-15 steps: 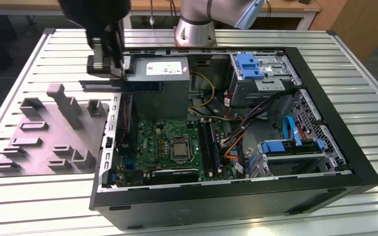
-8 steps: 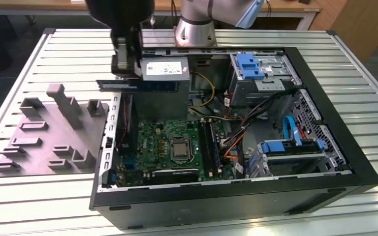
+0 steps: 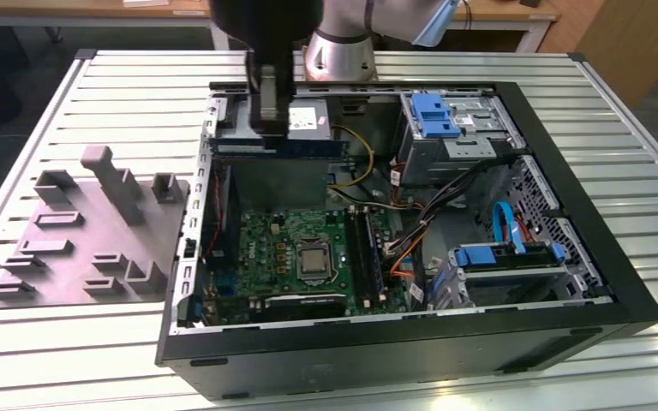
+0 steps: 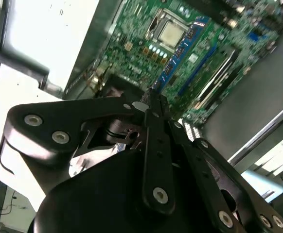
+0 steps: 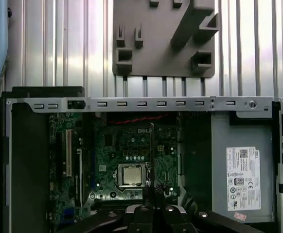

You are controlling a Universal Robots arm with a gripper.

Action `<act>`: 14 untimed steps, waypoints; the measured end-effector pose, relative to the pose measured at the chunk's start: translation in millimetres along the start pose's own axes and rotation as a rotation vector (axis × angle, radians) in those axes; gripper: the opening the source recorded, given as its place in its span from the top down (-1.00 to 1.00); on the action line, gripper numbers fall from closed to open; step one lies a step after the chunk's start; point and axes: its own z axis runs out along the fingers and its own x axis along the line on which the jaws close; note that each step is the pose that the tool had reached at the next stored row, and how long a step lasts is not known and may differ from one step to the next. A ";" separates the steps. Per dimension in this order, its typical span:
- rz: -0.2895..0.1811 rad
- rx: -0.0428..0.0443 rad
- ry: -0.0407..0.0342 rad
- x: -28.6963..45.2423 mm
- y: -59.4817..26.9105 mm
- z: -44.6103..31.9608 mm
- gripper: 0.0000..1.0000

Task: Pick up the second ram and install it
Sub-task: 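Pick up the second ram and move it above second insertion slot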

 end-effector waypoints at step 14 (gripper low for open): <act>-0.012 -0.0020 0.0003 0.1 -43.8 3.6 0.77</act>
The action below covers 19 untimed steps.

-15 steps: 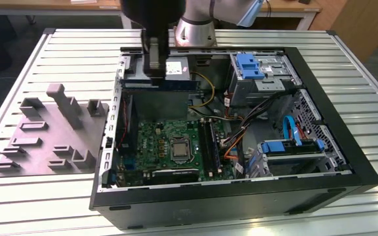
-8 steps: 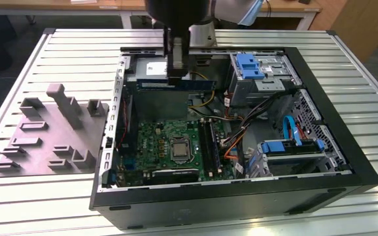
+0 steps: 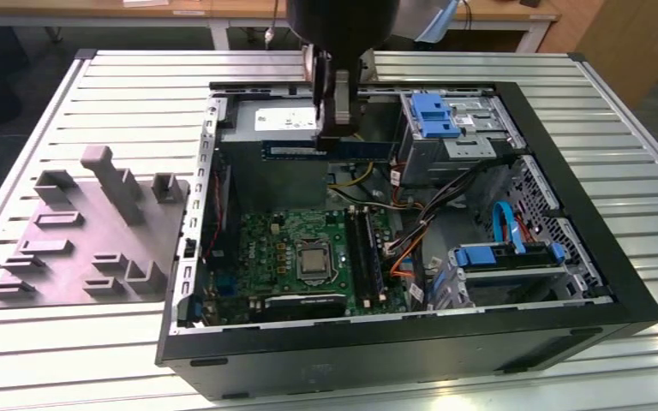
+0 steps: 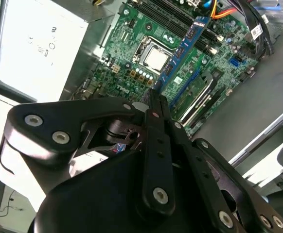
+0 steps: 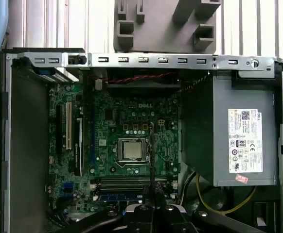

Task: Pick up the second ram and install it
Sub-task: 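Pick up the second ram and move it above second insertion slot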

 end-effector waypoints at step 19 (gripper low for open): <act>-0.033 -0.0020 0.0011 5.1 -14.9 21.1 0.77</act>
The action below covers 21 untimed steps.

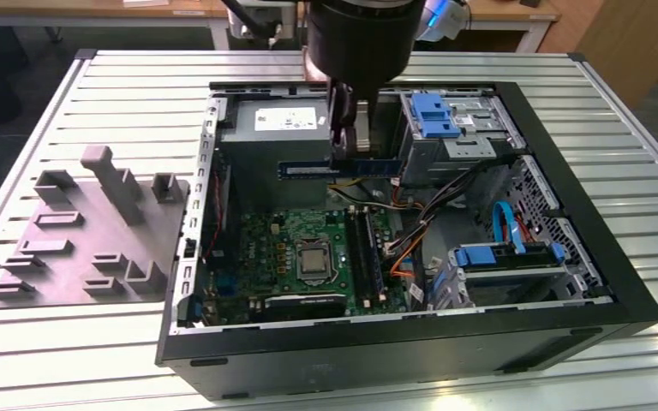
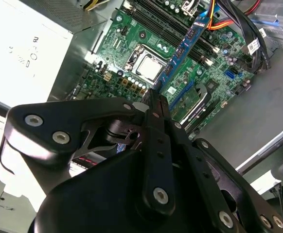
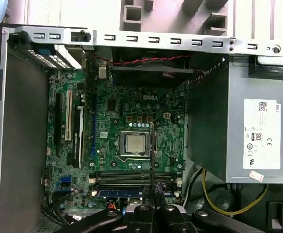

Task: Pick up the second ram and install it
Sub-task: 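Pick up the second ram and move it above second insertion slot, then insert the second ram into the second slot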

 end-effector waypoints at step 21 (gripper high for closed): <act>-0.007 -0.0005 0.0002 3.6 -1.4 9.6 0.77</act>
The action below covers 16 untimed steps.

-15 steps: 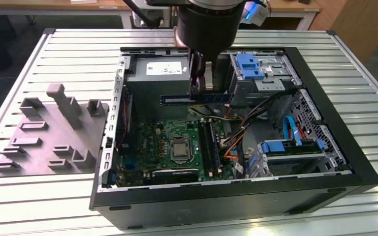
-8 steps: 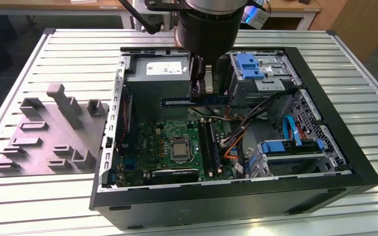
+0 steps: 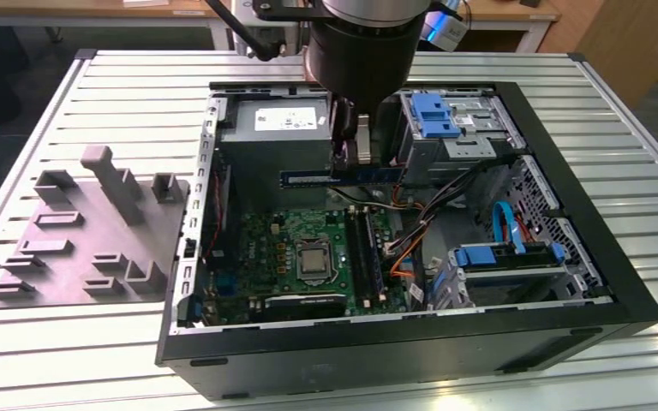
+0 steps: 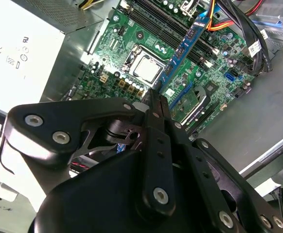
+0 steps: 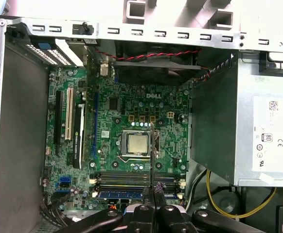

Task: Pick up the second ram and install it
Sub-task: 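Insert the second ram into the second slot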

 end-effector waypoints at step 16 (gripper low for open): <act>0.165 0.0097 -0.0051 0.1 -0.1 2.5 0.77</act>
